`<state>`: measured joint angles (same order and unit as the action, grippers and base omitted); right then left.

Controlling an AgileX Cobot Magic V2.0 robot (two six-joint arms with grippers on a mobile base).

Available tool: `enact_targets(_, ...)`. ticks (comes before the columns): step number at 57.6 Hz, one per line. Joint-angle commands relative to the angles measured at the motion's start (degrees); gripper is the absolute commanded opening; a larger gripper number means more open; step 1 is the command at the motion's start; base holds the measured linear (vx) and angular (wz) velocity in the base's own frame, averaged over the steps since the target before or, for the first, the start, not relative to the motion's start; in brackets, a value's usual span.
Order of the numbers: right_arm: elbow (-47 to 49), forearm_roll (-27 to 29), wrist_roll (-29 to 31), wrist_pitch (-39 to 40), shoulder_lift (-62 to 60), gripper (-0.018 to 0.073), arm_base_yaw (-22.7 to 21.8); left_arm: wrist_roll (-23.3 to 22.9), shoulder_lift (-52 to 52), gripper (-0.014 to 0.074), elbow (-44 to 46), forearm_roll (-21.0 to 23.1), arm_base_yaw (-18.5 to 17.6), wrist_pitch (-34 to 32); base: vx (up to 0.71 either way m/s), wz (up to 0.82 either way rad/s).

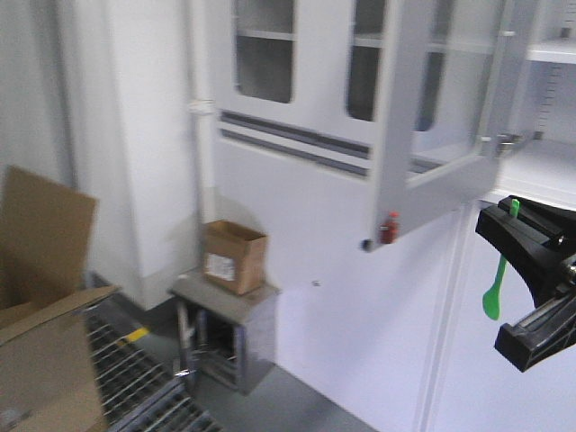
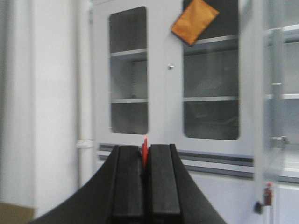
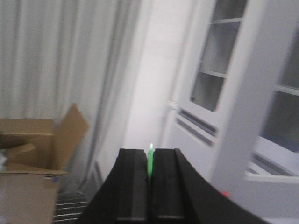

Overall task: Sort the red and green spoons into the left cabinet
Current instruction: 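Drive up to the open cabinet shelf holding the blue tray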

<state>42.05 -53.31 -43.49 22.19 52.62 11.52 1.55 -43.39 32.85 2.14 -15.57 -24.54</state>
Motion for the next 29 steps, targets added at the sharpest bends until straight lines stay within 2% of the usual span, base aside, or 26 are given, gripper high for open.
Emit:
enact_targets(1, 1.76, 1.18, -0.24, 2.72, -0.33, -0.0009, -0.01, -0.34, 0.53, 0.0111, 1.71, 0.11, -0.43, -4.48, 0.18, -0.69)
enact_targets(29, 1.76, 1.18, -0.24, 2.72, -0.33, -0.0009, -0.01, -0.34, 0.53, 0.0111, 1.71, 0.11, -0.43, -4.48, 0.19, -0.74)
